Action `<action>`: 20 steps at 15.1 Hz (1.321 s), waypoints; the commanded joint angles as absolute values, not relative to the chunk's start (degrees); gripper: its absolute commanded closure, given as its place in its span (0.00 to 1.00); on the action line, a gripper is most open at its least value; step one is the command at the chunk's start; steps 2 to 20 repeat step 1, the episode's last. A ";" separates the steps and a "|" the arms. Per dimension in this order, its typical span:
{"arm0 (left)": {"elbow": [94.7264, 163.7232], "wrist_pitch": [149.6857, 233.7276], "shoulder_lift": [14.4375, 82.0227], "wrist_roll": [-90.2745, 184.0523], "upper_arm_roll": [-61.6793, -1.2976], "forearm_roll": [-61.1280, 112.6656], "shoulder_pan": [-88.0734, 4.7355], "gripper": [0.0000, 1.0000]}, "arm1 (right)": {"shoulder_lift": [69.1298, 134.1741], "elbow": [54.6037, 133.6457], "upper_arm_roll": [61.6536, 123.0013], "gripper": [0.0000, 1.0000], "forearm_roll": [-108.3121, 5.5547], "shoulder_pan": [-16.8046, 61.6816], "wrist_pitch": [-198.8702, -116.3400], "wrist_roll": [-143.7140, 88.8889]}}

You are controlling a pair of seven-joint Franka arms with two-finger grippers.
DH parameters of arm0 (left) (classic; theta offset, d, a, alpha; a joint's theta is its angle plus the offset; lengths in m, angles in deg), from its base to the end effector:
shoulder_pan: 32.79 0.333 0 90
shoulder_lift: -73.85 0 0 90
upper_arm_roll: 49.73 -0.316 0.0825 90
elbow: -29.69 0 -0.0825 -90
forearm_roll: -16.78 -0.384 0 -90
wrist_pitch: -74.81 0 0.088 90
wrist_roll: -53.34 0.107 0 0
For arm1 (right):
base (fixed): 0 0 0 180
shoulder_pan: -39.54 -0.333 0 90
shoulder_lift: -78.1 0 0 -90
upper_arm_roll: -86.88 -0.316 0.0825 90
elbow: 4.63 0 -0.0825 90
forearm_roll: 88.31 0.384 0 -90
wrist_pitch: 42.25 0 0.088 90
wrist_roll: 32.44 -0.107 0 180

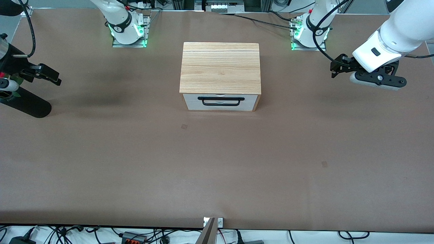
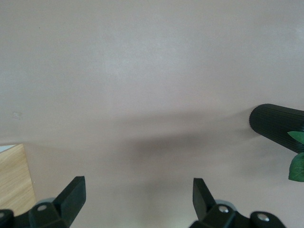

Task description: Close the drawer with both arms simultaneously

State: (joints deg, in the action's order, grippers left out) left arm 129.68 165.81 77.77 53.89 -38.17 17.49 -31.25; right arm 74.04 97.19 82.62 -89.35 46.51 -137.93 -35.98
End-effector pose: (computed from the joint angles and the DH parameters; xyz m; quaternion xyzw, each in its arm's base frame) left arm 0.5210 -0.0966 0.5802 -0.9948 0.0911 0.0447 0.0044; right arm 0.5350 -0.0259 0.5737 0.9983 -0.0536 -0.0182 0.0118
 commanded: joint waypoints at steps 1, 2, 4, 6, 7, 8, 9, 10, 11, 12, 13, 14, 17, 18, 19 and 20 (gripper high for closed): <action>130.59 165.78 78.86 55.19 -38.21 16.95 -30.69 0.00 | 74.50 95.83 82.57 0.00 -88.58 46.39 -136.91 -35.61; 130.59 165.78 78.86 55.19 -38.21 16.95 -30.69 0.00 | 74.50 95.83 82.57 0.00 -88.58 46.39 -136.91 -35.61; 130.59 165.78 78.86 55.19 -38.21 16.95 -30.69 0.00 | 74.50 95.83 82.57 0.00 -88.58 46.39 -136.91 -35.61; 130.59 165.78 78.86 55.19 -38.21 16.95 -30.69 0.00 | 74.50 95.83 82.57 0.00 -88.58 46.39 -136.91 -35.61; 130.59 165.78 78.86 55.19 -38.21 16.95 -30.69 0.00 | 74.50 95.83 82.57 0.00 -88.58 46.39 -136.91 -35.61; 130.59 165.78 78.86 55.19 -38.21 16.95 -30.69 0.00 | 74.50 95.83 82.57 0.00 -88.58 46.39 -136.91 -35.61; 130.59 165.78 78.86 55.19 -38.21 16.95 -30.69 0.00 | 74.50 95.83 82.57 0.00 -88.58 46.39 -136.91 -35.61; 130.59 165.78 78.86 55.19 -38.21 16.95 -30.69 0.00 | 74.50 95.83 82.57 0.00 -88.58 46.39 -136.91 -35.61; 130.59 165.78 78.86 55.19 -38.21 16.95 -30.69 0.00 | 74.50 95.83 82.57 0.00 -88.58 46.39 -136.91 -35.61; 130.59 165.78 78.86 55.19 -38.21 16.95 -30.69 0.00 | 74.50 95.83 82.57 0.00 -88.58 46.39 -136.91 -35.61; 130.59 165.78 78.86 55.19 -38.21 16.95 -30.69 0.00 | 74.50 95.83 82.57 0.00 -88.58 46.39 -136.91 -35.61; 130.59 165.78 78.86 55.19 -38.21 16.95 -30.69 0.00 | 74.50 95.83 82.57 0.00 -88.58 46.39 -136.91 -35.61; 130.59 165.78 78.86 55.19 -38.21 16.95 -30.69 0.00 | 74.50 95.83 82.57 0.00 -88.58 46.39 -136.91 -35.61; 130.59 165.78 78.86 55.19 -38.21 16.95 -30.69 0.00 | 74.50 95.83 82.57 0.00 -88.58 46.39 -136.91 -35.61; 130.59 165.78 78.86 55.19 -38.21 16.95 -30.69 0.00 | 74.50 95.83 82.57 0.00 -88.58 46.39 -136.91 -35.61; 130.59 165.78 78.86 55.19 -38.21 16.95 -30.69 0.00 | 74.50 95.83 82.57 0.00 -88.58 46.39 -136.91 -35.61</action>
